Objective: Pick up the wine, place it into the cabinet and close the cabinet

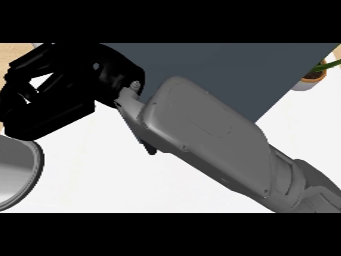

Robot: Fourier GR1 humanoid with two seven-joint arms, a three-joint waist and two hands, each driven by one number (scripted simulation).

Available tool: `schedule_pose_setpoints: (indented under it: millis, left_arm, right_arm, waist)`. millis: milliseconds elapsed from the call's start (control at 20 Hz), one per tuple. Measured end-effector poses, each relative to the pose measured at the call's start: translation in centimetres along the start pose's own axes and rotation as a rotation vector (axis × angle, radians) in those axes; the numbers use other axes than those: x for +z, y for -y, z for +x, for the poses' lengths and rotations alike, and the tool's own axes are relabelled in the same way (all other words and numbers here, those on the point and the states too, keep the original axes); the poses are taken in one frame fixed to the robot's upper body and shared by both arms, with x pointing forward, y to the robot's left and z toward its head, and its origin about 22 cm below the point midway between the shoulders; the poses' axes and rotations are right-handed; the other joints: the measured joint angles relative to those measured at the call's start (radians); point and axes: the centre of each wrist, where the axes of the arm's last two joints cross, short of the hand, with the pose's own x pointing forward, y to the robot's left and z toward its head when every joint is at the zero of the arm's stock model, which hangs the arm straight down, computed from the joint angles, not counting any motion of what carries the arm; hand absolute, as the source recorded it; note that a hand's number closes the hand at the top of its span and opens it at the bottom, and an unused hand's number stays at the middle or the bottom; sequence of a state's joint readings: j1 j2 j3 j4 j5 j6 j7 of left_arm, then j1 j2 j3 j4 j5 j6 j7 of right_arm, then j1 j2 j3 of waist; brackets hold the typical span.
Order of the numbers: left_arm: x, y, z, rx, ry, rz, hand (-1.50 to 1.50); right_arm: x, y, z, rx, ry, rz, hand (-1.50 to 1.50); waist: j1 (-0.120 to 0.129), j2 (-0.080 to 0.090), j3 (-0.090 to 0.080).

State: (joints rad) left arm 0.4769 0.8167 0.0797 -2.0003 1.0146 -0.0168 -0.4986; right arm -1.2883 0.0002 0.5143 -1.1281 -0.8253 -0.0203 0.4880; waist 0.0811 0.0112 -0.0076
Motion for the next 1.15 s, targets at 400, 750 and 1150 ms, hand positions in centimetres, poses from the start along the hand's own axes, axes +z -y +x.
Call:
schedule_pose_setpoints:
  millis: [400,750,1150]
  left_arm:
    - [-0.4,-0.5,0.7,0.004,-0.004,-0.003,-1.50]
    - [-0.7,0.0,0.9,0.025,-0.004,-0.033,-1.50]
    - [-1.0,1.5,0.8,0.083,-0.015,-0.058,-1.50]
  right_arm:
    - [-1.3,3.6,-1.2,0.042,0.096,-0.118,1.50]
    - [-1.4,4.7,-2.1,0.048,0.150,-0.121,1.50]
    - [-1.6,4.7,-2.3,0.044,0.198,-0.091,1.50]
  waist:
    - [-0.004,-0.018,-0.015]
    - [-0.004,-0.031,-0.030]
    - [-0.019,-0.030,-0.044]
